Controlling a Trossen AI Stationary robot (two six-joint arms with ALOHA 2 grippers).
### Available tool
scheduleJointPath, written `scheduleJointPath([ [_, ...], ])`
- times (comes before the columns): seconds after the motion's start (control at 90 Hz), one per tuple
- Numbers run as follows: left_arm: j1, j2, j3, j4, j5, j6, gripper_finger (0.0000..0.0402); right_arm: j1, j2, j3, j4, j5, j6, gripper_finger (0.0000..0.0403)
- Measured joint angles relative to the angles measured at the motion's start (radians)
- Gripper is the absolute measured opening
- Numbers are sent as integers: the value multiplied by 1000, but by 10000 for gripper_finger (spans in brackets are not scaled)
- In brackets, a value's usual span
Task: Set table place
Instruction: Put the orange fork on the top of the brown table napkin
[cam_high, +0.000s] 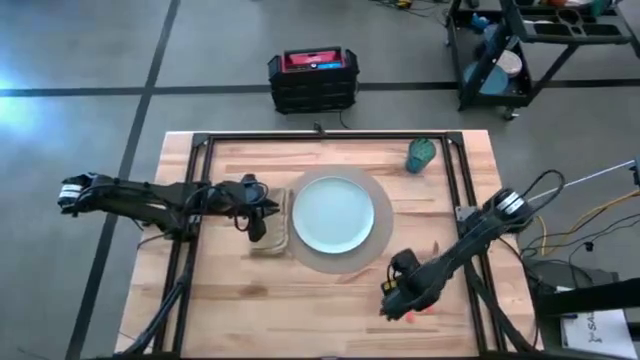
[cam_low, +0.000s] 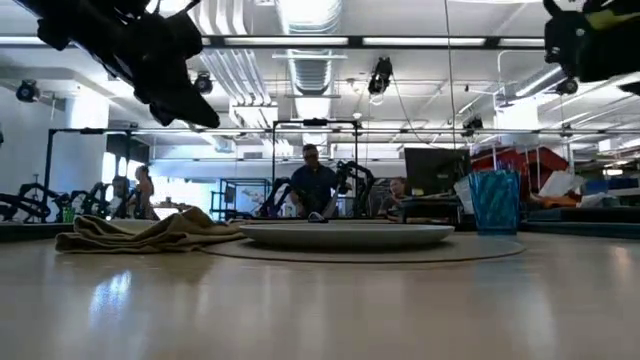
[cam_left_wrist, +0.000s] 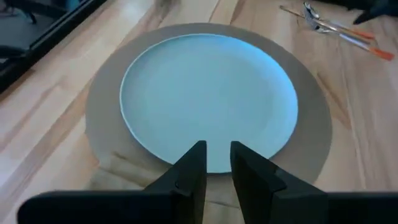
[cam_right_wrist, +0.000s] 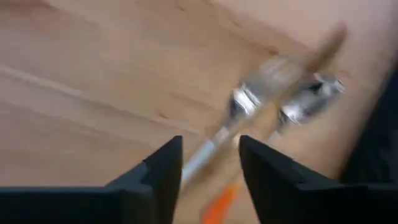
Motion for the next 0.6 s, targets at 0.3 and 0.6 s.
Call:
scheduleJointPath([
  [0.3, 0, 55, -9, 12, -23, 18, 61, -8, -4, -33, 72, -36, 45, 152],
  [0.6, 0, 101, -11, 12, -49, 18, 76, 5, -4, -123, 200, -40, 61, 106],
])
